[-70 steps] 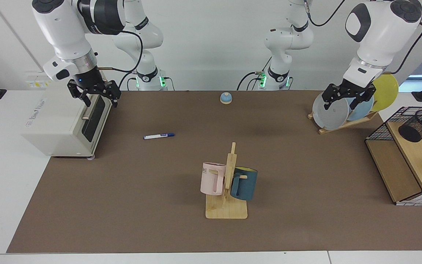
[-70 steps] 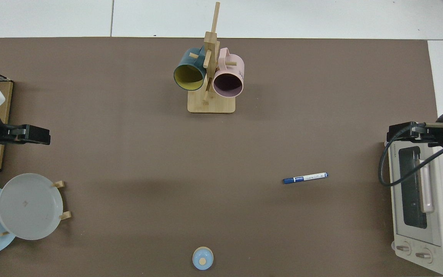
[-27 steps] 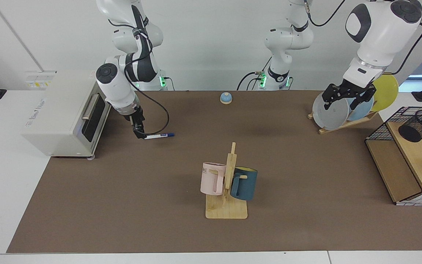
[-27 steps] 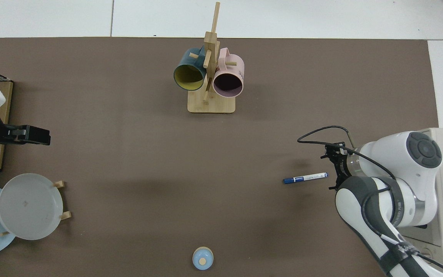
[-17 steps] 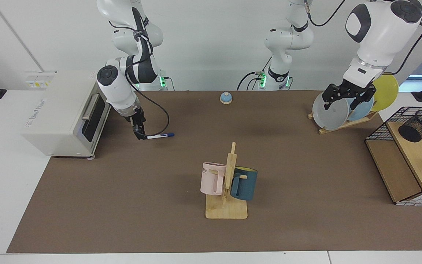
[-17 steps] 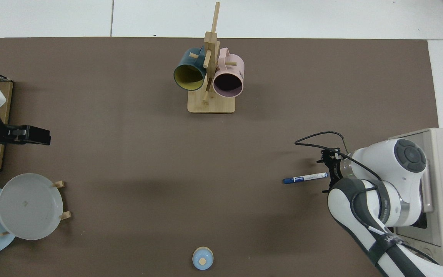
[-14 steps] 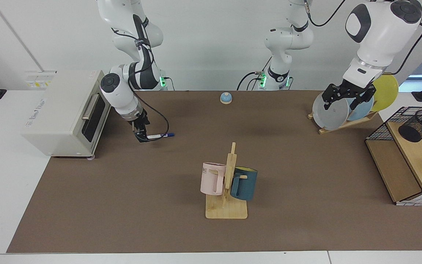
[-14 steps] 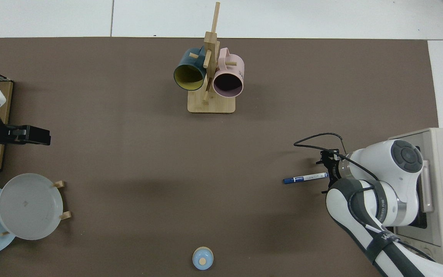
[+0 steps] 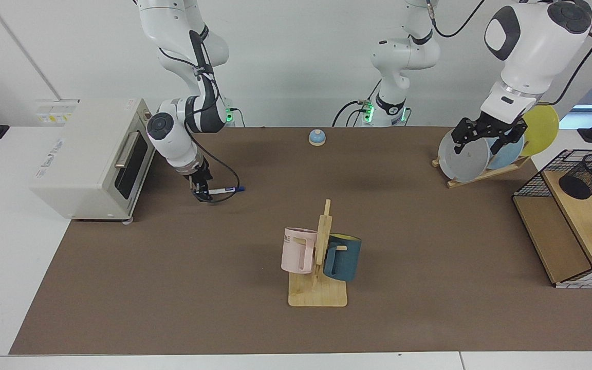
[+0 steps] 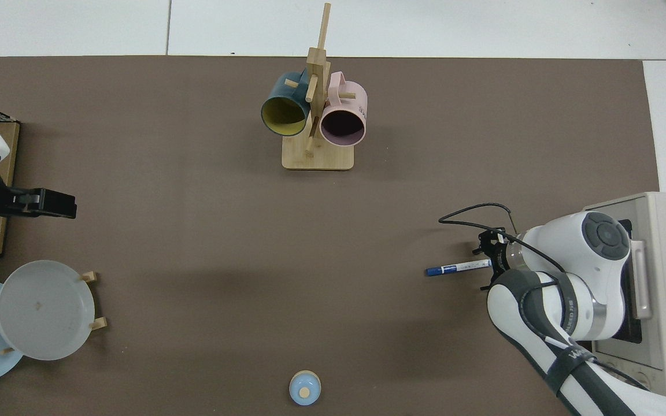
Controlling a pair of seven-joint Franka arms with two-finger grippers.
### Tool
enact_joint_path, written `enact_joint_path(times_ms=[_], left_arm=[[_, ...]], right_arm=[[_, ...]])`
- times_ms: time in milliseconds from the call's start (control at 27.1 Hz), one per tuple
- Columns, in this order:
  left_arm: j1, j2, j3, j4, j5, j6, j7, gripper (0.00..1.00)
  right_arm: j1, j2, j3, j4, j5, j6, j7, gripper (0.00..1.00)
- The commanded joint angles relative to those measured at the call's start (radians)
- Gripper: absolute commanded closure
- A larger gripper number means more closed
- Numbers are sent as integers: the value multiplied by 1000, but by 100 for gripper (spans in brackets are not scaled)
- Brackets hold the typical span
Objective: Put markers into pen holder
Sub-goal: 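Close the right gripper around the marker's middle, then lift the marker with the right gripper while the left gripper reaches in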
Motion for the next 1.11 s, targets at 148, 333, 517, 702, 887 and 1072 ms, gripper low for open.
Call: enact_joint_path(times_ms=[148, 333, 517, 702, 887, 1072], left_arm=[[10, -8, -4, -16, -8, -2, 2, 0], [10, -8, -4, -15, -8, 0, 3, 0], [10, -8, -4, -16, -8, -2, 3, 0], [10, -8, -4, -15, -8, 0, -1, 0], [12, -8, -4, -15, -8, 3, 17, 0], [12, -10, 2, -10, 0, 6, 166, 0]], right_arm=[[-2, -4, 4, -15, 22, 26, -52, 65], [-2, -4, 4, -6, 20, 14, -48, 100], [-2, -18, 4, 17, 22, -12, -42, 100], [1, -33, 8, 106, 71, -116, -39, 100], [38, -35, 10, 239, 192, -218, -11, 100], [69, -33, 10, 345, 273, -250, 50, 100]])
